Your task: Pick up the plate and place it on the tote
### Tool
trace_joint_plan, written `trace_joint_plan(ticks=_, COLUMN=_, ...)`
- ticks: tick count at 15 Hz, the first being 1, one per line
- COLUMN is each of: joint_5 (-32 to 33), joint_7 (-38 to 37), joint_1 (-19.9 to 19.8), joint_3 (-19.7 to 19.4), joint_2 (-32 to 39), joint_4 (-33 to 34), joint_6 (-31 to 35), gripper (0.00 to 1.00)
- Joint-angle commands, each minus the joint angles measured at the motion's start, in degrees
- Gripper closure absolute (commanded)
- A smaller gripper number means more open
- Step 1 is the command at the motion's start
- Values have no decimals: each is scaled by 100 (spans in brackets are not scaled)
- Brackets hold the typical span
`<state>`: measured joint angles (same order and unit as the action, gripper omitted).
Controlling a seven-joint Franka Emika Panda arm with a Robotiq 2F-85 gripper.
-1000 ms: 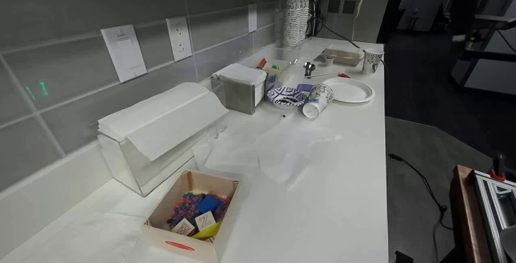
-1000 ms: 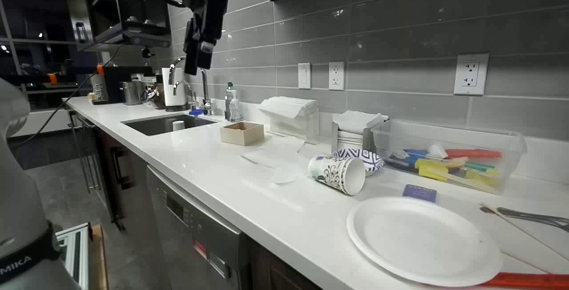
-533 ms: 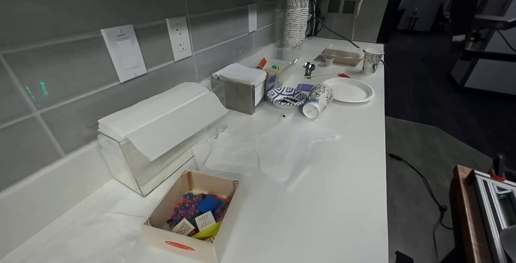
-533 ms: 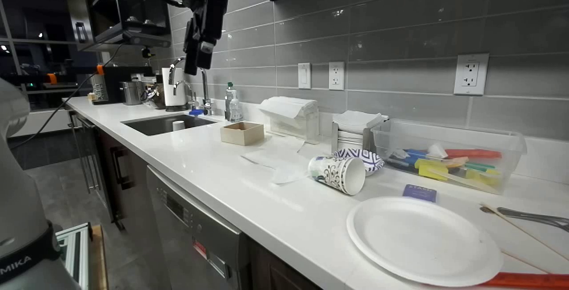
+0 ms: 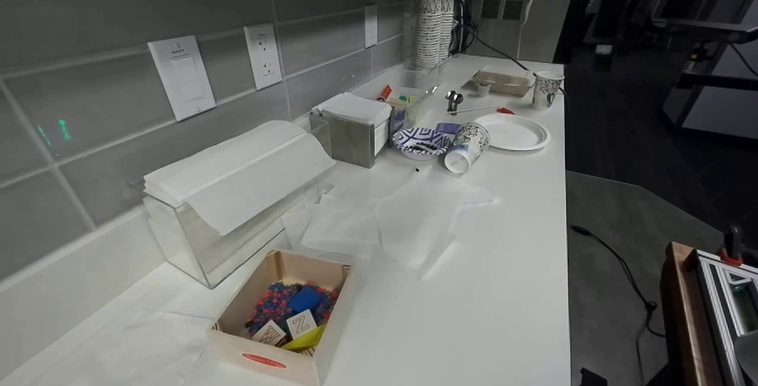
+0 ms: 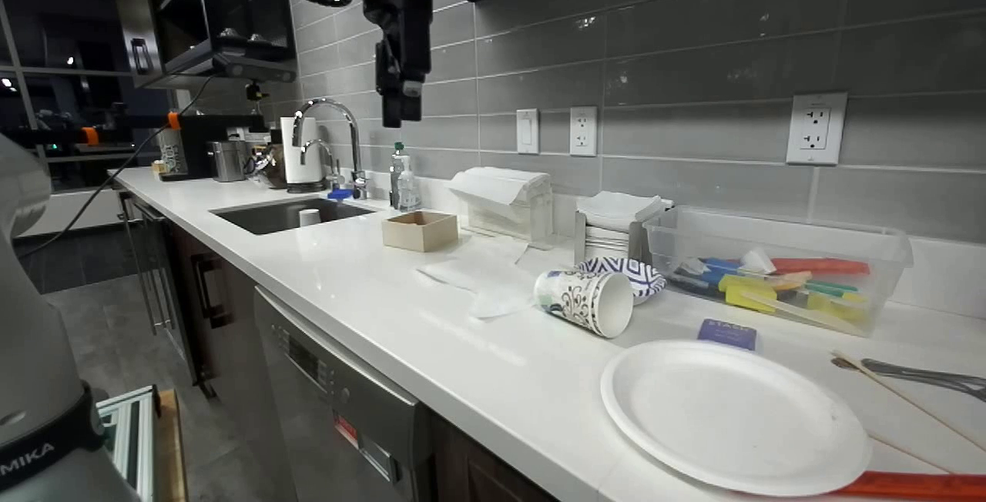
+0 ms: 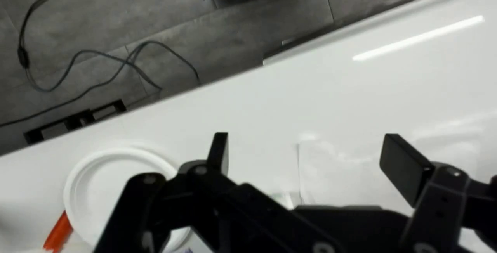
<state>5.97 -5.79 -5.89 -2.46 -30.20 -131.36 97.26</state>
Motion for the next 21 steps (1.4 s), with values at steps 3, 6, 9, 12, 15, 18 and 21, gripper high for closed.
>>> trace_joint_plan(ticks=3, joint_5=695, joint_7=-883, joint_1=-129, joint_3=369, joint_2=1222, joint_4=290, joint_6=2129, gripper=0)
trace_joint_plan(ticks=6, joint_5=1551, joint_7=-1705, joint_1=-339, joint_3=490, joint_2=1861, joint_4=430, joint_6=2633, gripper=0)
trace_joint_plan(ticks=9, joint_5=2357, joint_7=-2515, joint_1=-435, joint_3=418, joint_2=2438, joint_4=757, joint_6=2466, gripper=0)
trace_joint_plan(ticks=12, joint_5=2776, joint_7=-2925, joint_1=-394, joint_3=202, joint_2=2980, joint_4=1097, joint_6=2239, gripper=0)
trace_joint_plan(ticks=15, joint_5=2904, joint_7=-2674, joint_1=-319, joint_3=-58, joint_2=3468, joint_4=1361, joint_6=2127, gripper=0)
trace_joint_plan(ticks=18, joint_5=2796, joint_7=-2207, joint_1=-249, joint_3=-251, joint_2=3860, joint_4=1559, joint_6=2078, gripper=0)
trace_joint_plan(ticks=21, joint_5=2695, joint_7=-2288, joint_1=-186, joint_3=-367, joint_2=3768, joint_4=1432, joint_6=2222, gripper=0)
